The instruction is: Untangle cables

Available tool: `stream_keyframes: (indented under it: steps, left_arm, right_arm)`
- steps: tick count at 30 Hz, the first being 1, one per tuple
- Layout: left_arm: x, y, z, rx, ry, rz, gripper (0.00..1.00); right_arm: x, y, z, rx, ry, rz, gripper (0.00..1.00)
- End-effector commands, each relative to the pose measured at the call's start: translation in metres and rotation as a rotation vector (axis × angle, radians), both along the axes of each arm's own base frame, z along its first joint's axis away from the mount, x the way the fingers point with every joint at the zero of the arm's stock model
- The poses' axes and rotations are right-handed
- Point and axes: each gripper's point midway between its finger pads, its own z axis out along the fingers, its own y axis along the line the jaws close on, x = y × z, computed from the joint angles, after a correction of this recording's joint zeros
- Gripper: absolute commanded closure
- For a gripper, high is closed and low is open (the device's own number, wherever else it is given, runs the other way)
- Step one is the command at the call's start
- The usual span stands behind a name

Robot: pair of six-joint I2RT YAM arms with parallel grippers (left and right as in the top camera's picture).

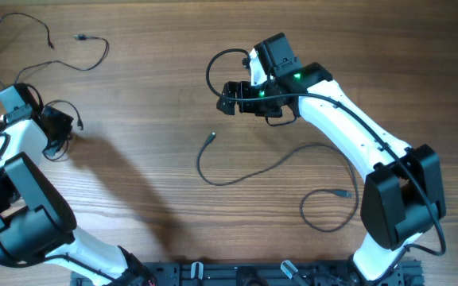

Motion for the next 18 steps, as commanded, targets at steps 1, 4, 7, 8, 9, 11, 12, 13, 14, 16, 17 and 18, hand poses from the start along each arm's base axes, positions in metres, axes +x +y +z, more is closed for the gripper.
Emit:
stream_keyframes:
  steps: [1,4,7,8,9,11,12,13,14,16,17,18]
  left_arm:
    - [0.001,-0.002,-0.006,-0.015,-0.003,0.017,0.96]
    - [0.023,-0.006,0.006,-0.077,-0.119,0.028,0.96]
    - [0.057,-0.014,0.045,-0.174,-0.283,0.024,0.96]
    - [0.060,-0.012,0.053,-0.171,-0.302,0.034,0.96]
    - [0.062,-0.010,0.063,-0.158,-0.320,0.030,0.96]
    - [0.046,-0.007,0.054,-0.110,-0.229,0.026,0.75]
    - [0.035,-0.007,0.044,-0.082,-0.158,0.004,0.58]
    - [0.022,-0.006,0.031,-0.045,-0.067,-0.016,0.56]
    - [0.011,-0.005,0.021,-0.023,0.002,-0.014,0.56]
    - [-0.002,-0.006,0.000,-0.034,0.090,-0.001,0.48]
    - [-0.005,-0.005,-0.005,-0.029,0.109,0.004,0.43]
    - [-0.009,-0.002,-0.008,-0.012,0.130,0.014,0.41]
  right_arm:
    - [-0.001,-0.002,-0.009,-0.018,0.015,-0.005,0.00]
    - [-0.001,-0.002,-0.009,-0.018,0.015,-0.006,0.00]
    - [-0.001,-0.002,-0.009,-0.018,0.015,-0.005,0.00]
    - [-0.001,-0.002,-0.009,-0.018,0.015,-0.006,0.00]
    - [-0.001,-0.002,-0.009,-0.018,0.015,-0.006,0.00]
    - [-0.001,-0.002,-0.009,-0.018,0.015,-0.005,0.01]
    - [-0.002,-0.002,-0.009,-0.018,0.015,-0.006,0.00]
    - [-0.002,-0.002,-0.009,-0.018,0.015,-0.006,0.00]
    - [-0.001,-0.002,-0.009,-0.018,0.015,-0.006,0.00]
    - [-0.001,-0.002,-0.009,-0.018,0.015,-0.005,0.00]
    - [-0.001,-0.002,-0.009,-0.018,0.015,-0.006,0.00]
    - [-0.001,-0.002,-0.009,-0.018,0.015,-0.006,0.00]
